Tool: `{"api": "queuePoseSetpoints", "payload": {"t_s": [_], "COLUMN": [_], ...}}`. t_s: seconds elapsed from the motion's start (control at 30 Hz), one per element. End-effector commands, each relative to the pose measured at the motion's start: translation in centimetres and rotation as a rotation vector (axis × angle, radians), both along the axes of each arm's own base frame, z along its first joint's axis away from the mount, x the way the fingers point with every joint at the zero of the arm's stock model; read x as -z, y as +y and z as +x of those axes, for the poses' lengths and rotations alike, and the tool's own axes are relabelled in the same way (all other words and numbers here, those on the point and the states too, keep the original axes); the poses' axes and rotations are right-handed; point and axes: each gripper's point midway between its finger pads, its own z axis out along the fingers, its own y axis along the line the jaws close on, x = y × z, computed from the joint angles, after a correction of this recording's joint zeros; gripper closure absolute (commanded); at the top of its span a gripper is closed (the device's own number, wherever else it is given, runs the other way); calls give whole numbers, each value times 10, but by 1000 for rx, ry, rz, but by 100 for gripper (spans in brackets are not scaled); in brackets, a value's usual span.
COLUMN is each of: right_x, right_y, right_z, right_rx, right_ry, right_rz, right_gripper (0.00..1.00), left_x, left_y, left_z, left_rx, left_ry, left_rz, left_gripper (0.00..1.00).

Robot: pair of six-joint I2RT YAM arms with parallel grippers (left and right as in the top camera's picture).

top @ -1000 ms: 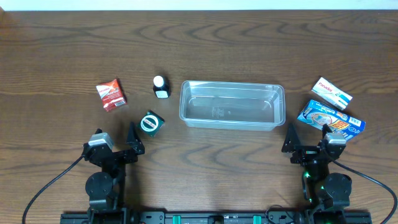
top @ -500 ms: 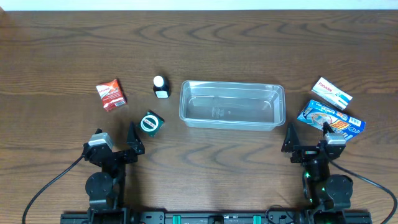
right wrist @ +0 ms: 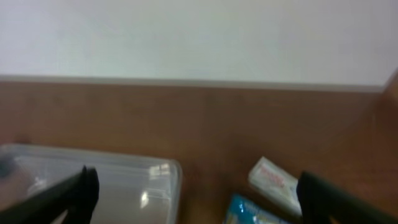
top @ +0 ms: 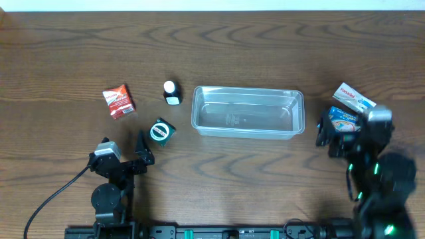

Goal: Pack container
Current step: 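Move the right gripper toward the blue-white box on the right, then grasp the blue-white box with the right gripper and lift it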

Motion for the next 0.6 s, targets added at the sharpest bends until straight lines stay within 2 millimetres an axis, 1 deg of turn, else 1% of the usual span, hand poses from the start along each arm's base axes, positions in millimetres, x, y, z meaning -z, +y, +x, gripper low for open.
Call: {"api": "queuePoseSetpoints", "payload": {"t_s": [0.0,0.1,0.2,0.27,0.3,0.37,0.4,0.5,0.53,0.57], "right_x": [-19,-23,-17,-13,-8,5,10,21,23,27], "right_y": [-2,-1,2,15,27,48,52,54,51,44], "right_z": [27,44,55,63,63,57,58,66,68,71], "right_rx": [7,-9,-18,-84,-142,-241,-264,-277,-261,-207], "right_ry": [148,319,467,519,552,629,650,675,680,692], "right_rz": [21,36,45,90,131,209,221,227,227,247], "right_gripper": [1,1,1,1,1,1,1,1,1,1], "left_x": [18,18,18,18,18,18,18,18,18,18], "left_y": [3,3,3,3,3,3,3,3,3,3], "left_z": [-1,-1,-1,-1,-1,-1,-1,-1,-1,-1], "left_rx": [-14,-13,-14,-13,-13,-14,-13,-14,-14,-14], "left_ry": [57,57,57,57,57,57,57,57,57,57], "left_rz": [4,4,4,4,4,4,4,4,4,4], "left_gripper": [2,2,2,2,2,2,2,2,2,2]}}
